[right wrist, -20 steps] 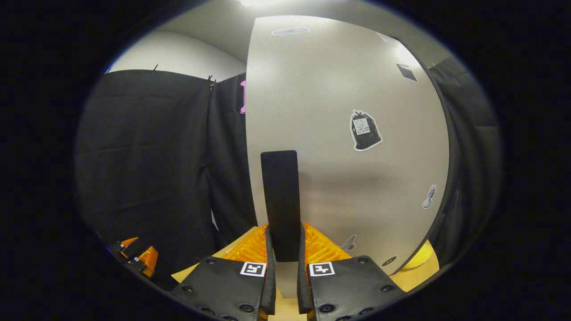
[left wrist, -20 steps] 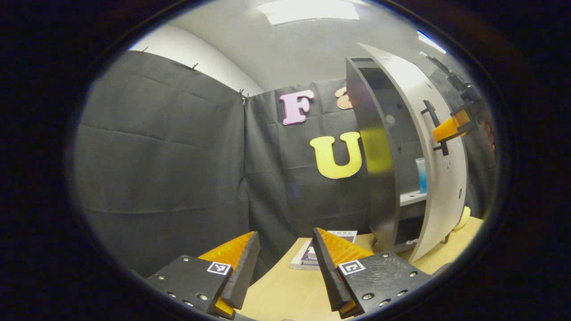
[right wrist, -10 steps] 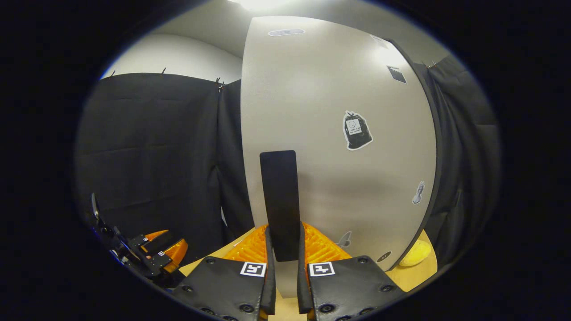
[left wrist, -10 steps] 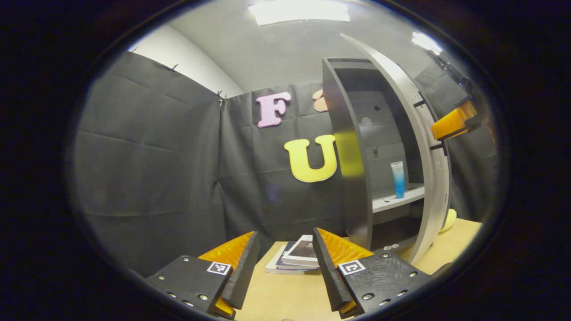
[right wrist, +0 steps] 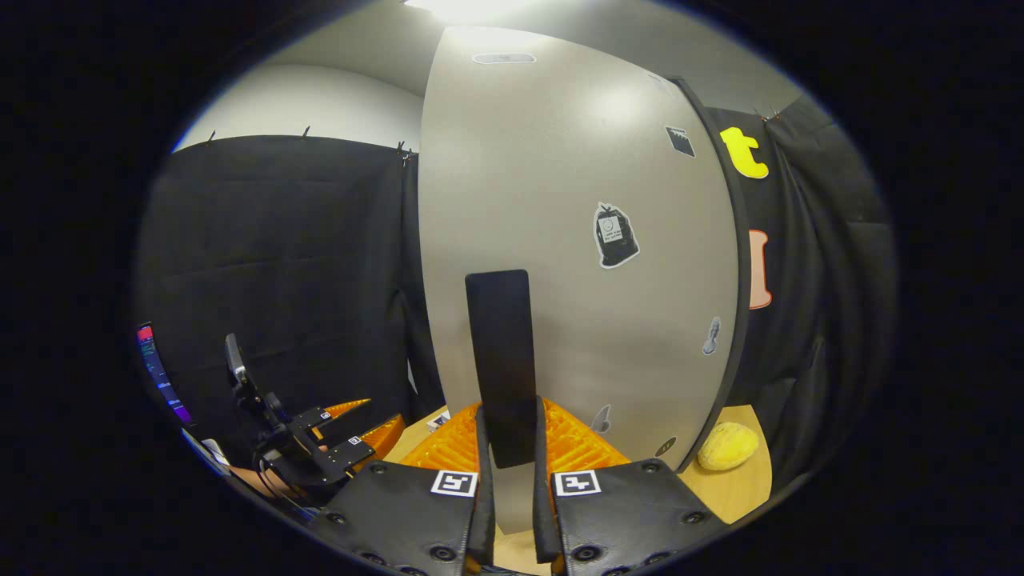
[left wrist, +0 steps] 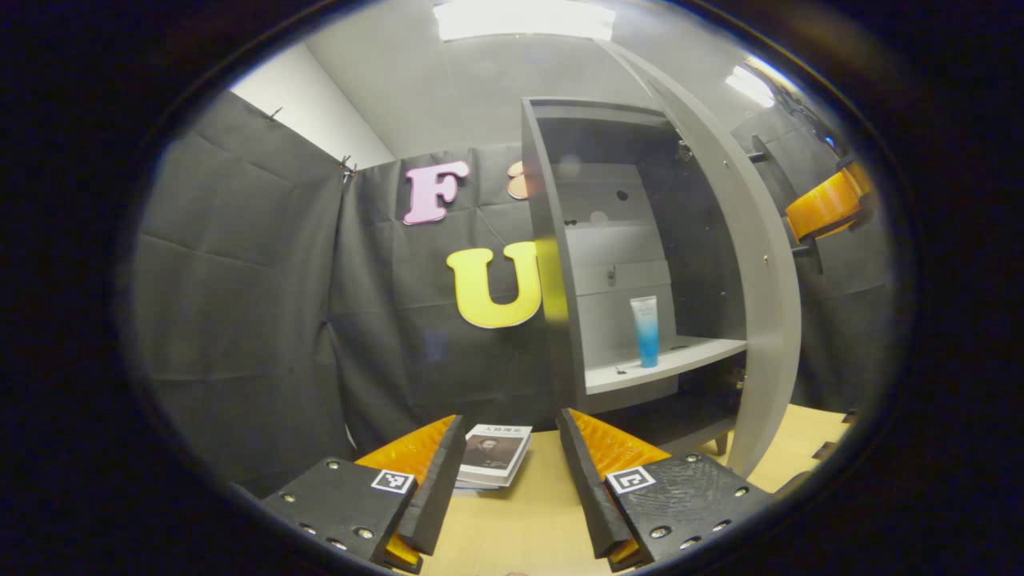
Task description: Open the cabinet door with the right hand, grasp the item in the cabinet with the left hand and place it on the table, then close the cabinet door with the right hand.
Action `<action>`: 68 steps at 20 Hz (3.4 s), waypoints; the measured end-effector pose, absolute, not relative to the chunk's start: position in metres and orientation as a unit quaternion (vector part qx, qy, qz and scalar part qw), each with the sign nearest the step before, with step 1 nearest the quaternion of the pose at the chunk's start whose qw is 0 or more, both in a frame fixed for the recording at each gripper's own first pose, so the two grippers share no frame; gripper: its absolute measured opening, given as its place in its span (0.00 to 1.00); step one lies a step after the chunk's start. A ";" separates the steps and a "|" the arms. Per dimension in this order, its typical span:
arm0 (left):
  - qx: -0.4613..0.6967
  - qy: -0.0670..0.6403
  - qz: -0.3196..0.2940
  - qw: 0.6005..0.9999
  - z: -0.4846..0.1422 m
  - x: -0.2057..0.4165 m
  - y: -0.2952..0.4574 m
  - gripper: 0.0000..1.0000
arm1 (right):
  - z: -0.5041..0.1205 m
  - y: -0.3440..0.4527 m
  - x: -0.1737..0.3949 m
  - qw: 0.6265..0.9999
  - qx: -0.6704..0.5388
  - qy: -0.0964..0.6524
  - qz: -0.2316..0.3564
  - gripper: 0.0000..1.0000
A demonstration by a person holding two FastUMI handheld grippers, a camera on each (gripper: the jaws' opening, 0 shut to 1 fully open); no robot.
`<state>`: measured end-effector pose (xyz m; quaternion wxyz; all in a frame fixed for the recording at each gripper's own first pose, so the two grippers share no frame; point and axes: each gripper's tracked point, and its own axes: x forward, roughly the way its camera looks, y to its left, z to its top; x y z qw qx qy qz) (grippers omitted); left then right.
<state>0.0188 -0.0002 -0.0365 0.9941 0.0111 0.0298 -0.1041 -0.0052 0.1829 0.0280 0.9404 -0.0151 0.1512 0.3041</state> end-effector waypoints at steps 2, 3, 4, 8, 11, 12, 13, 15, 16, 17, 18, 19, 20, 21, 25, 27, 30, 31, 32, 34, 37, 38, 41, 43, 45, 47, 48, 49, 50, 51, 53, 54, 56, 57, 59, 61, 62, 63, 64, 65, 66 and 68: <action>0.007 0.031 -0.119 0.992 -0.035 0.020 -0.021 0.72 | 0.030 0.175 -0.011 0.941 -0.020 0.151 0.302 0.21; 0.005 0.032 -0.126 0.992 -0.035 0.019 -0.031 0.71 | 0.032 0.171 -0.015 0.941 -0.018 0.152 0.302 0.21; 0.005 0.032 -0.133 0.991 -0.034 0.019 -0.041 0.72 | 0.033 0.167 -0.017 0.940 -0.012 0.155 0.303 0.21; 0.009 0.024 -0.156 0.987 -0.024 0.014 -0.076 0.71 | 0.035 0.143 -0.020 0.942 -0.002 0.155 0.299 0.21; 0.001 0.028 -0.168 0.985 -0.026 0.012 -0.098 0.72 | 0.037 0.128 -0.029 0.943 0.001 0.157 0.293 0.21; -0.001 0.030 -0.172 0.985 -0.026 0.011 -0.106 0.72 | 0.038 0.123 -0.031 0.944 0.005 0.158 0.290 0.20; -0.003 0.032 -0.176 0.984 -0.026 0.009 -0.113 0.71 | 0.038 0.118 -0.031 0.944 0.012 0.160 0.288 0.20; -0.004 0.032 -0.183 0.983 -0.025 0.007 -0.126 0.71 | 0.040 0.107 -0.034 0.945 0.027 0.164 0.282 0.20; -0.004 0.031 -0.187 0.982 -0.023 0.007 -0.131 0.71 | 0.040 0.101 -0.036 0.946 0.030 0.165 0.277 0.20; -0.004 0.031 -0.191 0.981 -0.024 0.006 -0.133 0.71 | 0.041 0.097 -0.037 0.948 0.030 0.164 0.272 0.17; -0.004 0.031 -0.194 0.980 -0.024 0.005 -0.135 0.71 | 0.041 0.092 -0.038 0.949 0.029 0.164 0.266 0.20; -0.004 0.030 -0.198 0.980 -0.024 0.006 -0.140 0.71 | 0.042 0.088 -0.039 0.952 0.027 0.163 0.259 0.19; -0.004 0.030 -0.200 0.979 -0.024 0.006 -0.144 0.72 | 0.043 0.083 -0.039 0.954 0.029 0.164 0.251 0.16; -0.004 0.028 -0.203 0.979 -0.023 0.006 -0.147 0.72 | 0.043 0.077 -0.039 0.955 0.033 0.164 0.243 0.19; -0.006 0.031 -0.210 0.977 -0.024 0.006 -0.156 0.71 | 0.044 0.055 -0.033 0.964 0.035 0.156 0.212 0.19; -0.008 0.034 -0.210 0.977 -0.025 0.007 -0.158 0.72 | 0.044 0.042 -0.028 0.969 0.025 0.152 0.192 0.19; -0.011 0.036 -0.208 0.977 -0.025 0.008 -0.159 0.72 | 0.044 0.025 -0.024 0.976 0.005 0.146 0.162 0.19; -0.010 0.036 -0.207 0.978 -0.026 0.008 -0.158 0.71 | 0.044 0.019 -0.023 0.978 -0.003 0.144 0.152 0.17; -0.010 0.037 -0.205 0.978 -0.025 0.009 -0.159 0.71 | 0.044 0.012 -0.023 0.980 -0.010 0.142 0.141 0.16; -0.012 0.039 -0.204 0.978 -0.026 0.011 -0.160 0.71 | 0.045 -0.006 -0.022 0.984 -0.021 0.136 0.113 0.16; -0.007 0.036 -0.205 0.978 -0.025 0.017 -0.166 0.71 | 0.058 -0.025 -0.029 0.987 0.005 0.118 0.106 0.13; -0.004 0.033 -0.205 0.978 -0.023 0.019 -0.168 0.71 | 0.064 -0.025 -0.032 0.988 0.019 0.108 0.112 0.13; -0.002 0.025 -0.207 0.978 -0.016 0.030 -0.182 0.71 | 0.069 -0.043 -0.042 0.988 0.031 0.096 0.115 0.23; -0.003 0.017 -0.203 0.979 -0.010 0.042 -0.190 0.71 | 0.074 -0.063 -0.049 0.993 0.012 0.085 0.081 0.19; -0.004 0.011 -0.195 0.981 -0.004 0.057 -0.199 0.72 | 0.076 -0.091 -0.055 0.996 0.006 0.076 0.042 0.22; -0.002 0.005 -0.186 0.982 0.001 0.073 -0.207 0.72 | 0.068 -0.116 -0.054 0.997 -0.004 0.078 0.008 0.50; -0.001 0.001 -0.181 0.983 0.004 0.082 -0.211 0.72 | 0.062 -0.124 -0.054 0.997 -0.007 0.081 -0.003 0.64; 0.000 -0.001 -0.174 0.985 0.005 0.090 -0.213 0.73 | 0.059 -0.131 -0.057 0.996 -0.010 0.085 -0.016 0.78; 0.000 -0.001 -0.170 0.985 0.006 0.099 -0.216 0.72 | 0.055 -0.138 -0.058 0.995 -0.012 0.092 -0.025 0.92; -0.001 0.001 -0.165 0.986 0.005 0.108 -0.218 0.72 | 0.050 -0.144 -0.057 0.995 -0.013 0.098 -0.033 0.92; 0.000 0.007 -0.154 0.988 0.003 0.123 -0.220 0.71 | 0.040 -0.155 -0.054 0.993 -0.019 0.110 -0.046 0.98; 0.000 0.010 -0.150 0.989 0.002 0.129 -0.221 0.71 | 0.036 -0.160 -0.051 0.992 -0.022 0.116 -0.052 0.98; -0.001 0.019 -0.143 0.989 -0.006 0.143 -0.222 0.71 | 0.028 -0.167 -0.050 0.989 -0.026 0.129 -0.063 0.98; -0.002 0.028 -0.141 0.990 -0.012 0.148 -0.223 0.72 | 0.024 -0.170 -0.048 0.988 -0.026 0.136 -0.065 0.98; -0.013 0.046 -0.138 0.989 -0.023 0.159 -0.227 0.71 | 0.013 -0.173 -0.042 0.986 -0.023 0.148 -0.067 0.98; -0.020 0.058 -0.136 0.989 -0.030 0.169 -0.230 0.71 | 0.005 -0.175 -0.039 0.985 -0.017 0.160 -0.069 0.98; -0.021 0.060 -0.134 0.989 -0.031 0.174 -0.230 0.71 | 0.001 -0.175 -0.036 0.984 -0.014 0.167 -0.069 0.98; -0.021 0.062 -0.131 0.989 -0.032 0.180 -0.230 0.72 | -0.003 -0.176 -0.035 0.983 -0.012 0.173 -0.069 0.98; -0.023 0.065 -0.129 0.989 -0.032 0.184 -0.229 0.71 | -0.007 -0.176 -0.033 0.982 -0.010 0.177 -0.069 0.92; -0.026 0.068 -0.129 0.989 -0.032 0.188 -0.231 0.71 | -0.010 -0.177 -0.031 0.981 -0.010 0.181 -0.069 0.92; -0.029 0.069 -0.133 0.988 -0.031 0.192 -0.233 0.72 | -0.011 -0.176 -0.029 0.981 -0.008 0.183 -0.067 0.92; -0.032 0.065 -0.137 0.988 -0.030 0.196 -0.236 0.71 | -0.014 -0.175 -0.024 0.981 -0.004 0.186 -0.063 0.93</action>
